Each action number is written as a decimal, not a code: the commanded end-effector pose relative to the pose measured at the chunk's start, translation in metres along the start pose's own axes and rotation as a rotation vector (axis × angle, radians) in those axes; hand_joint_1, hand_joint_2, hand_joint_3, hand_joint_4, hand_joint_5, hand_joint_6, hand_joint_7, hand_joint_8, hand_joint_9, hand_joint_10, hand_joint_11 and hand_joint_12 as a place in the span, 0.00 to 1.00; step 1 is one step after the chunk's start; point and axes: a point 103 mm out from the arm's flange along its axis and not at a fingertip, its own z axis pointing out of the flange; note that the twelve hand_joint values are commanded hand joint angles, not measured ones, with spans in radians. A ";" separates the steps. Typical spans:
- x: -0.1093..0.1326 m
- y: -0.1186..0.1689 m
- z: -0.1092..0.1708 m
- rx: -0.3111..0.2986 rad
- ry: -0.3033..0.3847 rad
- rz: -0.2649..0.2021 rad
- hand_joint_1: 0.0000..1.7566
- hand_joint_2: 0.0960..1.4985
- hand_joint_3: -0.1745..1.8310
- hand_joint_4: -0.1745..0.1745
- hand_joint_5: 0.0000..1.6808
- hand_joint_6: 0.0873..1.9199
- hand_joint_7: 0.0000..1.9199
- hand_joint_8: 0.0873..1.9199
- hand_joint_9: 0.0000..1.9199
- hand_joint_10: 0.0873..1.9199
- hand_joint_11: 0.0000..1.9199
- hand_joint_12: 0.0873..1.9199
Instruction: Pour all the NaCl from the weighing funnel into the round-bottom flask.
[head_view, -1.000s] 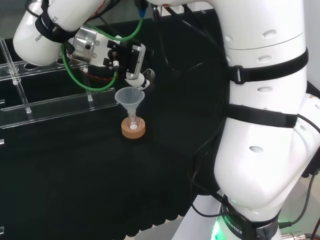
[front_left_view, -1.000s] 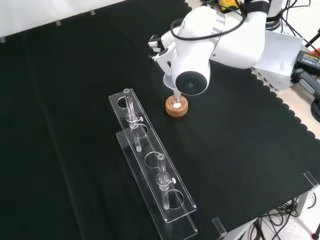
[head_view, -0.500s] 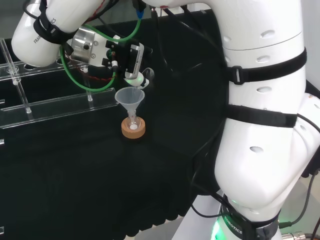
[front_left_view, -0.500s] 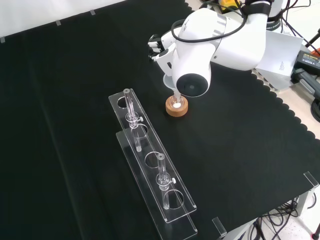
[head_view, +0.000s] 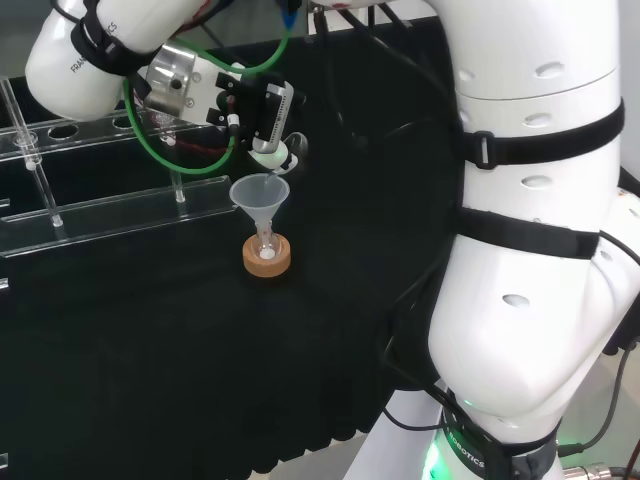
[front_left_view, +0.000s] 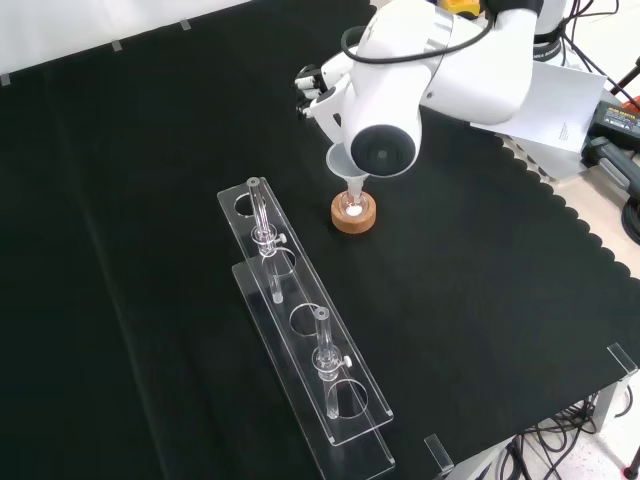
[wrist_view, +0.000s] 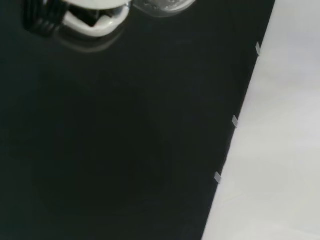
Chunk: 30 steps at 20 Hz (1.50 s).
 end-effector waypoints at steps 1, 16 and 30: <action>-0.001 0.001 0.006 -0.013 0.058 -0.023 0.64 0.42 0.40 1.00 0.74 0.34 0.27 0.32 0.45 0.15 0.41 0.52; -0.013 0.006 0.022 -0.057 0.198 -0.045 0.64 0.42 0.40 1.00 0.74 0.34 0.27 0.32 0.45 0.15 0.41 0.52; -0.028 0.004 0.056 -0.129 0.438 -0.035 0.64 0.42 0.40 1.00 0.74 0.34 0.27 0.32 0.45 0.15 0.41 0.52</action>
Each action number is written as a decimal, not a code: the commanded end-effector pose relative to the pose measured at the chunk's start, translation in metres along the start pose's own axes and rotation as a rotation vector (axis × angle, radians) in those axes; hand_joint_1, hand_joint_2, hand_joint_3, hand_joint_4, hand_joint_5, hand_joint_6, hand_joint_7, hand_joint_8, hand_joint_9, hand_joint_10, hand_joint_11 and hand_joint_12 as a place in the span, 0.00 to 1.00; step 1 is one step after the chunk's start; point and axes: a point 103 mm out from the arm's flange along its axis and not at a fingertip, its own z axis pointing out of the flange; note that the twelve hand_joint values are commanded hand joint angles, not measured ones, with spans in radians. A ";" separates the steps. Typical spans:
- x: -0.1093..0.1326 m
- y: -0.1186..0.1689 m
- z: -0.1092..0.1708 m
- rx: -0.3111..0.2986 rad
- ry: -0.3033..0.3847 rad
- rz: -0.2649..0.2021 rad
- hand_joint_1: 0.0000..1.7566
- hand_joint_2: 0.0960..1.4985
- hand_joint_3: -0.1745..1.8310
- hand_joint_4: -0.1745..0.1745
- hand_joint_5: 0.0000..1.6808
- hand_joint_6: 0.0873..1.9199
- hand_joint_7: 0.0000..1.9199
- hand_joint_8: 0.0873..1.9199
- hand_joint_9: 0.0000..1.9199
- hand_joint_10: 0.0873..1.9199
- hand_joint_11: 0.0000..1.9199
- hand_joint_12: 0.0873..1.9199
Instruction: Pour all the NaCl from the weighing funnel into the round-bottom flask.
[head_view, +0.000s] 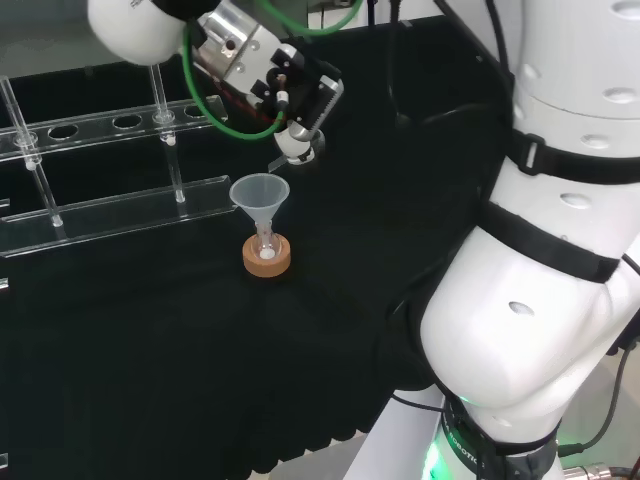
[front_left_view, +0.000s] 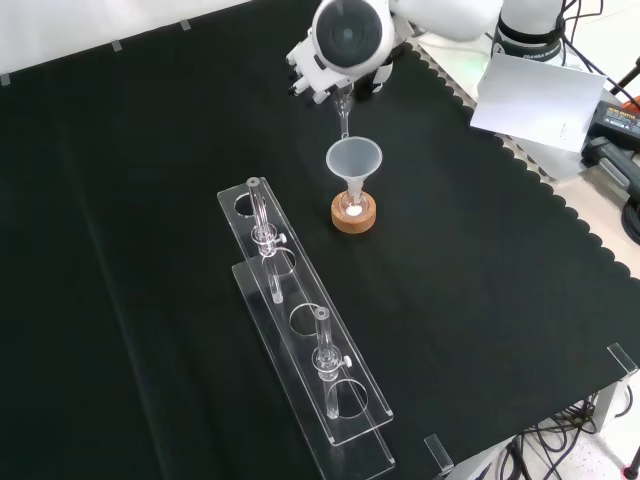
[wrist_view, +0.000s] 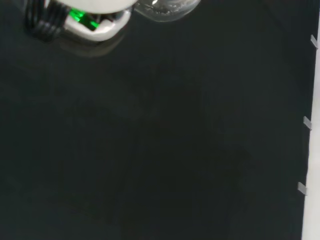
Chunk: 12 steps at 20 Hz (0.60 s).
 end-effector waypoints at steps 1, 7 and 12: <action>-0.009 -0.002 0.013 -0.042 0.126 0.004 0.64 0.42 0.40 1.00 0.74 0.34 0.27 0.32 0.45 0.15 0.41 0.52; -0.010 0.001 0.018 -0.061 0.235 -0.004 0.63 0.42 0.40 1.00 0.74 0.34 0.27 0.32 0.45 0.15 0.41 0.52; -0.011 0.007 0.029 -0.063 0.337 -0.012 0.63 0.42 0.40 1.00 0.74 0.34 0.27 0.32 0.45 0.15 0.41 0.52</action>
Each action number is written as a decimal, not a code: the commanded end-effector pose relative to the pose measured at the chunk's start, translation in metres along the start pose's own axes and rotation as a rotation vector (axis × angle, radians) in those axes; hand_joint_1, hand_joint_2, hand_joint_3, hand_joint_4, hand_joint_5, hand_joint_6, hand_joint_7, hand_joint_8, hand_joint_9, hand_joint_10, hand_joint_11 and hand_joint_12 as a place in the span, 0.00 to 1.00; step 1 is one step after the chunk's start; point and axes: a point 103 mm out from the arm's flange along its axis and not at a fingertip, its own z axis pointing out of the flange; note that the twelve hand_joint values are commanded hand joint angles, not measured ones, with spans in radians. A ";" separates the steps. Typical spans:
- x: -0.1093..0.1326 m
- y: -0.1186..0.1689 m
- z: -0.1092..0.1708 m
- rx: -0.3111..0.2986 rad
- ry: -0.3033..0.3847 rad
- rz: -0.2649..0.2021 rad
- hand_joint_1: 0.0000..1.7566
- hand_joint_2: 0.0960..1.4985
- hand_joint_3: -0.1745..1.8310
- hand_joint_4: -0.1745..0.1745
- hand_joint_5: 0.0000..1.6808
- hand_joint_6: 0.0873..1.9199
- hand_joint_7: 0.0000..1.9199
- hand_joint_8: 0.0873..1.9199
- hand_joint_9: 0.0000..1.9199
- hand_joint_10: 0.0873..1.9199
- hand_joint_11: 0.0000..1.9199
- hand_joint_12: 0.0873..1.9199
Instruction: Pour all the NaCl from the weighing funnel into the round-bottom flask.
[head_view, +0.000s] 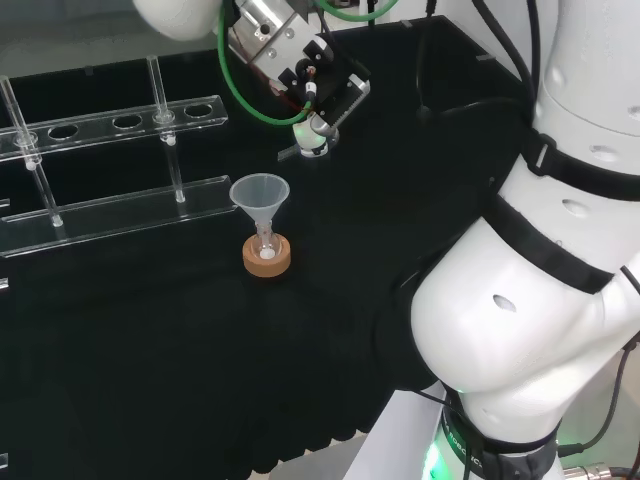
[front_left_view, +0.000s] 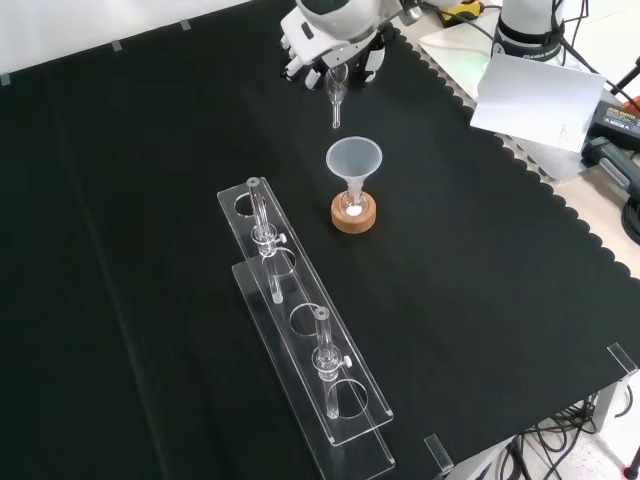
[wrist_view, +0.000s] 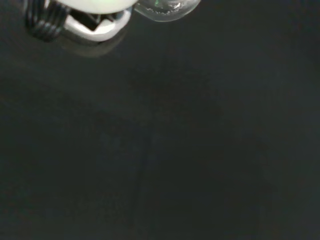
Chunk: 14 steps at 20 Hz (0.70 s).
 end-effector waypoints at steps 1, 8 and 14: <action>0.005 0.006 0.014 -0.049 0.212 -0.032 0.63 0.42 0.40 1.00 0.74 0.34 0.27 0.32 0.45 0.15 0.41 0.52; -0.005 0.013 0.028 -0.072 0.282 -0.012 0.63 0.42 0.40 1.00 0.74 0.34 0.27 0.32 0.45 0.15 0.41 0.52; -0.014 0.018 0.040 -0.090 0.337 -0.004 0.63 0.42 0.40 1.00 0.74 0.34 0.27 0.32 0.45 0.15 0.41 0.52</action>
